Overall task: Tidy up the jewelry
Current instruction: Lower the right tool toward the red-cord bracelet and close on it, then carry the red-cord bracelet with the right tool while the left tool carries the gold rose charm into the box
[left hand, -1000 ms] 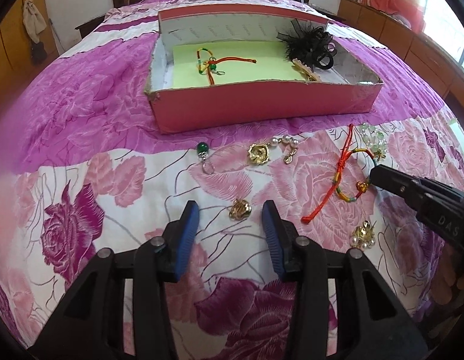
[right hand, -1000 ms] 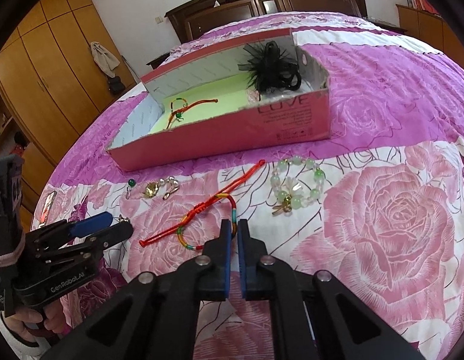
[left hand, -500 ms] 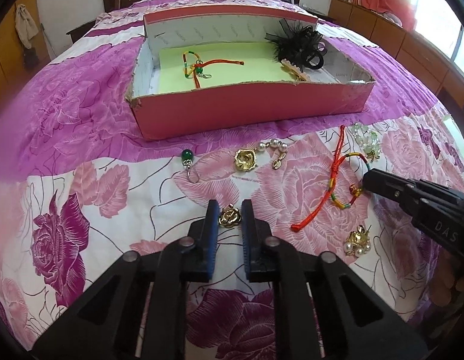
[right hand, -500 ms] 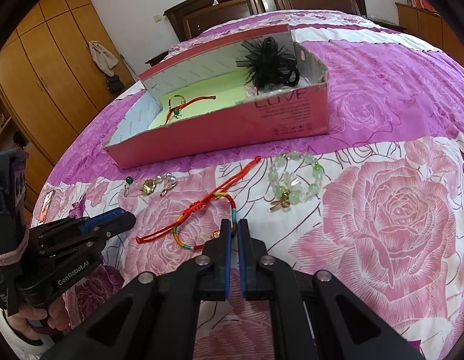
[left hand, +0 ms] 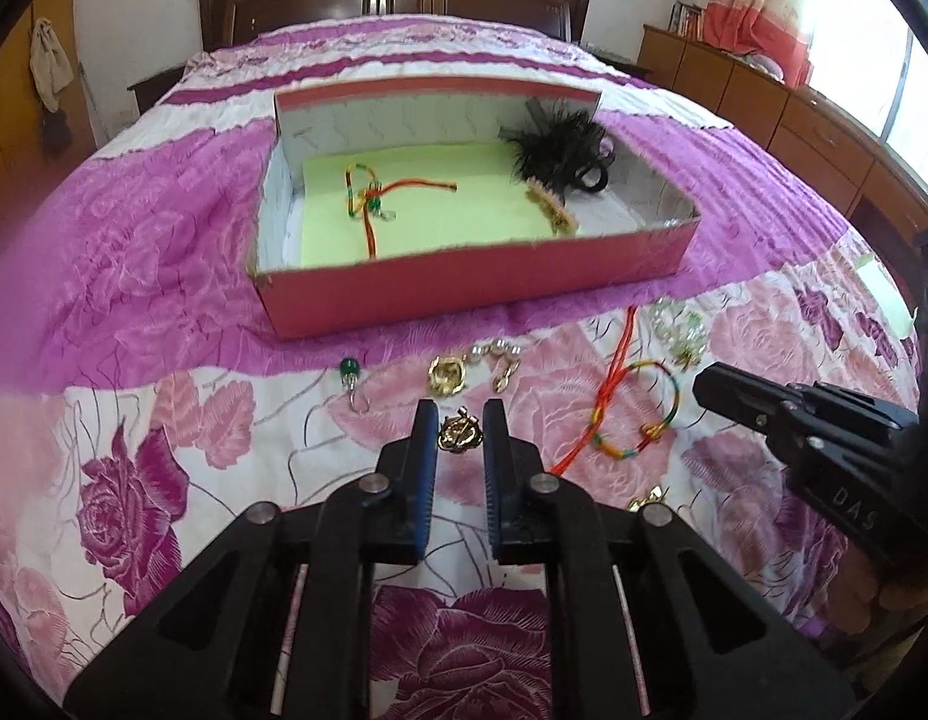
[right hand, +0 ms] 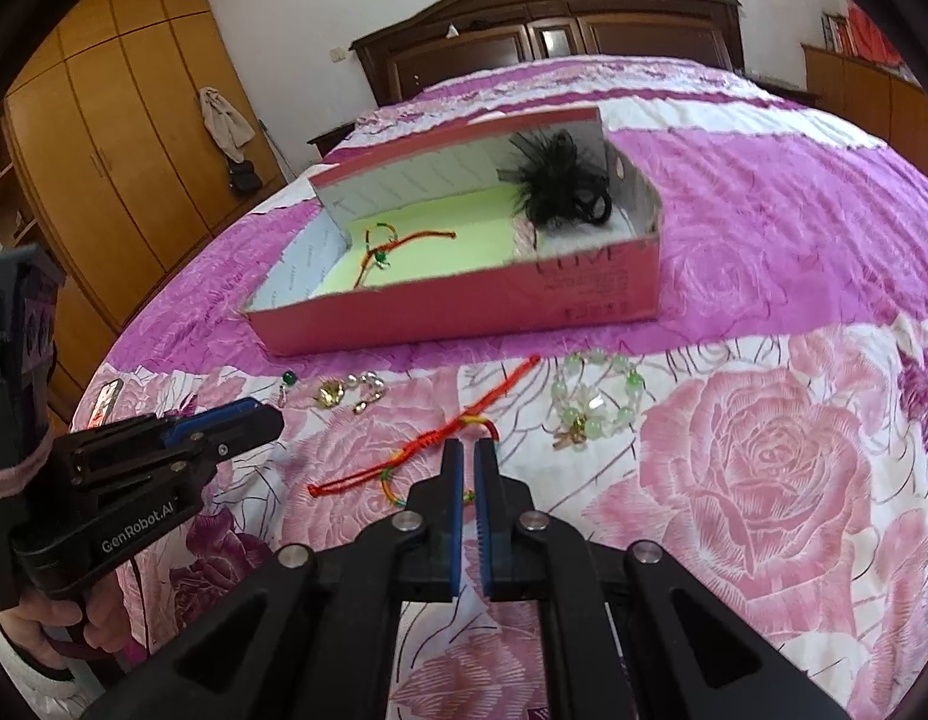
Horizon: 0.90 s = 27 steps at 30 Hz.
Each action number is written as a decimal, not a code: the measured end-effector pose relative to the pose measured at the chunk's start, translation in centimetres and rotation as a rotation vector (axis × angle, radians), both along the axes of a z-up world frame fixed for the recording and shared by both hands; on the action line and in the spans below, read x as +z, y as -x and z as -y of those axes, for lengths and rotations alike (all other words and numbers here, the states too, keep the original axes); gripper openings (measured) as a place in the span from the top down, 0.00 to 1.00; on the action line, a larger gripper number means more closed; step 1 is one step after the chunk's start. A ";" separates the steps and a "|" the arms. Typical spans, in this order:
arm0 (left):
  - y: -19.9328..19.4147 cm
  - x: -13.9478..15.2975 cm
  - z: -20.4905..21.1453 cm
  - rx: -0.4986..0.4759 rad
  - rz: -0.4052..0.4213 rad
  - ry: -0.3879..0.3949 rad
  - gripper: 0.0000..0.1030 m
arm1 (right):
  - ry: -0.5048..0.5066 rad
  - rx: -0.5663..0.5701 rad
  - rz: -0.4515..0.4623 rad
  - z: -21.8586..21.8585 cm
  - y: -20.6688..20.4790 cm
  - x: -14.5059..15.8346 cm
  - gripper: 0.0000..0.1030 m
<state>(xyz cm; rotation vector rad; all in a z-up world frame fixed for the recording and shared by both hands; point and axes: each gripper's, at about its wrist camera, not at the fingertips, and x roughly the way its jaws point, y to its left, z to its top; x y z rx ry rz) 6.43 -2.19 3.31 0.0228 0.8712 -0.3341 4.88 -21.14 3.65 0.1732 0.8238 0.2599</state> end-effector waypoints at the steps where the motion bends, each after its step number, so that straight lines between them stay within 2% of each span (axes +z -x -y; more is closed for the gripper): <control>1: 0.0 0.2 0.0 0.000 0.008 0.002 0.94 | 0.007 0.001 0.007 -0.1 0.0 0.1 0.95; 13: 0.0 2.3 -0.3 0.018 0.075 0.038 0.94 | 0.016 0.008 0.100 -0.1 0.5 2.5 0.96; 19: -0.1 2.0 -0.2 0.023 0.069 0.028 0.94 | 0.002 -0.011 0.007 0.2 -0.4 0.7 0.94; 21: -0.1 1.8 -0.3 0.025 0.064 0.025 0.94 | -0.014 -0.016 -0.041 0.4 -0.9 -0.3 0.90; 27: -0.4 1.3 -0.2 0.031 0.047 0.018 0.94 | 0.012 -0.027 -0.106 0.3 -1.9 -2.2 0.81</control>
